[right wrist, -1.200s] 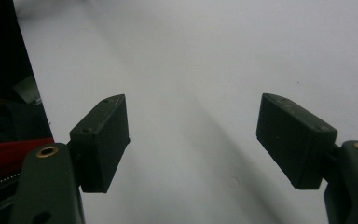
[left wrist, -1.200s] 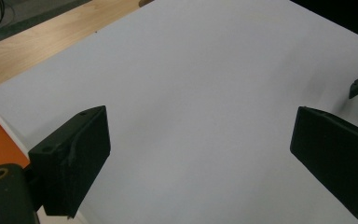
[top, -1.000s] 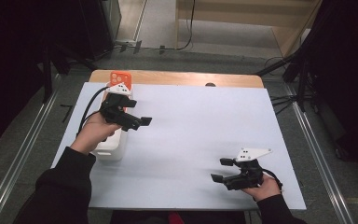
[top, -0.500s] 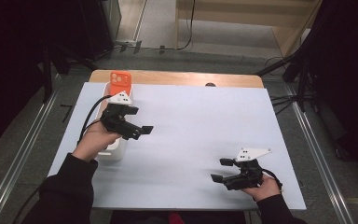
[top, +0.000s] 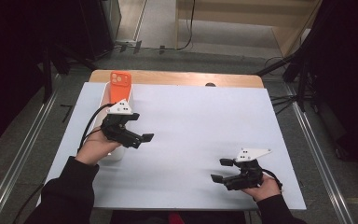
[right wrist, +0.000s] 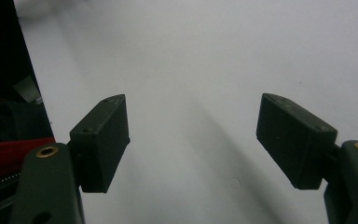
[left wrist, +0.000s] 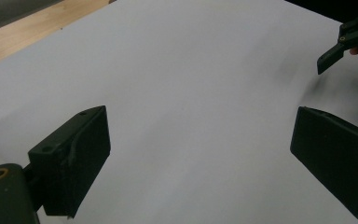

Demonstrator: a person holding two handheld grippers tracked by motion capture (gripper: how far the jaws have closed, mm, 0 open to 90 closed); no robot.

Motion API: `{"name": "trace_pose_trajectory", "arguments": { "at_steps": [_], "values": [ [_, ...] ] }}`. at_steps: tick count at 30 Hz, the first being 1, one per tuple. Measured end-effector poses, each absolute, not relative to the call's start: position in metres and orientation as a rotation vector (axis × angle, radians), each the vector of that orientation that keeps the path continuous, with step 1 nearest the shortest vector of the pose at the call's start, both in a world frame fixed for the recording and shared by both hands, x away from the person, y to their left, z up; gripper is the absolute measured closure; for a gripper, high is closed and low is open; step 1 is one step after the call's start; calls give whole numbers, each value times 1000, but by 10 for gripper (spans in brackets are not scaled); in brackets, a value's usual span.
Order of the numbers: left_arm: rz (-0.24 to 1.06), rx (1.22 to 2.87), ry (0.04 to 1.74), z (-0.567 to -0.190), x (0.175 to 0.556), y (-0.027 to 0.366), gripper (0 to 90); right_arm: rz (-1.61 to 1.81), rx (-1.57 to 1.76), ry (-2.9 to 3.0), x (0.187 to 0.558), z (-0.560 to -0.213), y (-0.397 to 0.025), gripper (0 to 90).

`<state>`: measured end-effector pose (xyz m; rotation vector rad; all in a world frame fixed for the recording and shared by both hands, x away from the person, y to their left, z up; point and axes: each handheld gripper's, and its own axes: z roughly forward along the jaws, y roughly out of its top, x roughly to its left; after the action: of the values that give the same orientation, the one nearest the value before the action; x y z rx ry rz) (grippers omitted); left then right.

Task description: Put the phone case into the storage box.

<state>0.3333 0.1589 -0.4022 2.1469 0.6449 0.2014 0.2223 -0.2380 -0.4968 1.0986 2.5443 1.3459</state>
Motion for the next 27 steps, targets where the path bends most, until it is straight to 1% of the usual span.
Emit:
{"name": "trace_pose_trajectory", "arguments": {
  "at_steps": [27],
  "values": [
    [235,2147,574,-426,297,162,51,1344,1102,2545,222,-497,-238,241]
  ]
}}
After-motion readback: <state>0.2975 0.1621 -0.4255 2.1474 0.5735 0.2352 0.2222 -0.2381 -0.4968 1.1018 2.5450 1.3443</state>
